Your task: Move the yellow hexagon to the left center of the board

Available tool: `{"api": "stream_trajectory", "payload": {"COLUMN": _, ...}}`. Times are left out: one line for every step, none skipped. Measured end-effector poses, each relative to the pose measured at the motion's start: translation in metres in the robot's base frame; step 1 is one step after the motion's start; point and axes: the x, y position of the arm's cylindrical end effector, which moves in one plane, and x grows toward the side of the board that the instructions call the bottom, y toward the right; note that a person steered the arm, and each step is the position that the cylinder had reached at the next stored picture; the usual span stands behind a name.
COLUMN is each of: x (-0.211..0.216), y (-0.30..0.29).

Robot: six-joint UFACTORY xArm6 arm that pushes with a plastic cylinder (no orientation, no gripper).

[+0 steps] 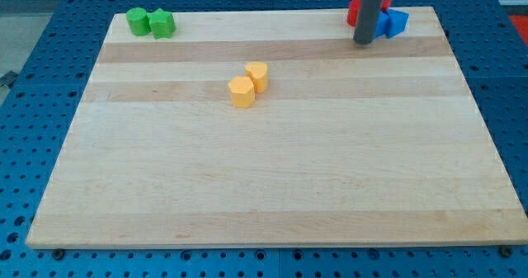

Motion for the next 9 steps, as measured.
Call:
{"api": "stream_trajectory", "payload": {"x": 0.032, "y": 0.000}}
{"api": "stream_trajectory", "payload": {"x": 0.041, "y": 0.000}}
{"api": "stream_trajectory", "payload": {"x": 0.048, "y": 0.019}}
{"api": "stream_trajectory", "payload": {"x": 0.077, "y": 0.036}}
{"api": "stream_trajectory", "payload": {"x": 0.106, "y": 0.020}}
{"api": "stream_trajectory", "payload": {"x": 0.108, "y": -0.044}}
{"api": "stream_trajectory", "payload": {"x": 0.105, "y": -0.110}}
{"api": "stream_trajectory", "payload": {"x": 0.114, "y": -0.171}}
{"api": "stream_trajectory", "payload": {"x": 0.110, "y": -0.235}}
